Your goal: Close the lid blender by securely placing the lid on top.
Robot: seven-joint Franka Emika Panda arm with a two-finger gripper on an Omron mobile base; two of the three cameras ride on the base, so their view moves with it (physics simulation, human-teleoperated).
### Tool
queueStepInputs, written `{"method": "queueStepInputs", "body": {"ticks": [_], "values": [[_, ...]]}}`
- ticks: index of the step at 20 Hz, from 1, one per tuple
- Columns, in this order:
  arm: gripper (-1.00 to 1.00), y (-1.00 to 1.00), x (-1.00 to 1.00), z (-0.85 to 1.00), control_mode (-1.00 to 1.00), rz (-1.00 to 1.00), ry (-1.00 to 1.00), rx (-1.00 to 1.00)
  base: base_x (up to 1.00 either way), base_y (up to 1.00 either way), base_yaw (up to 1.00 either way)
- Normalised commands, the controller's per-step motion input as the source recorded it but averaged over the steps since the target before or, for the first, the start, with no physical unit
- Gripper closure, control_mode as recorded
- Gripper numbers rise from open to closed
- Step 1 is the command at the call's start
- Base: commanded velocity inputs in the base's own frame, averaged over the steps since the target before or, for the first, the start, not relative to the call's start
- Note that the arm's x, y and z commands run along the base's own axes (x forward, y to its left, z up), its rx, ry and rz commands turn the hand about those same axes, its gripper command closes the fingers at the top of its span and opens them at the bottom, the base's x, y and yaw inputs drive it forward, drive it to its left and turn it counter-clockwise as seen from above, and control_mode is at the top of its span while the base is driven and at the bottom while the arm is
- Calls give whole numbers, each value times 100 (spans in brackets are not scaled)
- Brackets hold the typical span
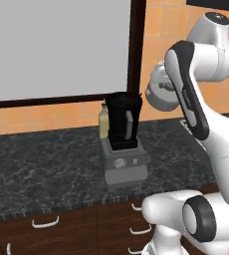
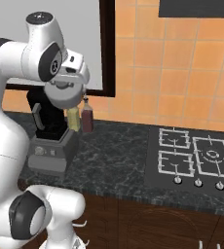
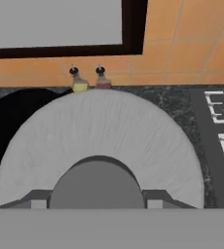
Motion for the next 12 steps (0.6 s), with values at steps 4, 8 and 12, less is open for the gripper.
{"method": "queueStepInputs", "body": {"ticks": [4, 8, 12], "values": [[100, 44, 25, 39, -100, 0, 0, 1, 0, 0, 0], [100, 42, 34, 13, -100, 0, 0, 0, 0, 0, 0], [100, 57, 39, 2, -100, 0, 0, 0, 0, 0, 0]]}}
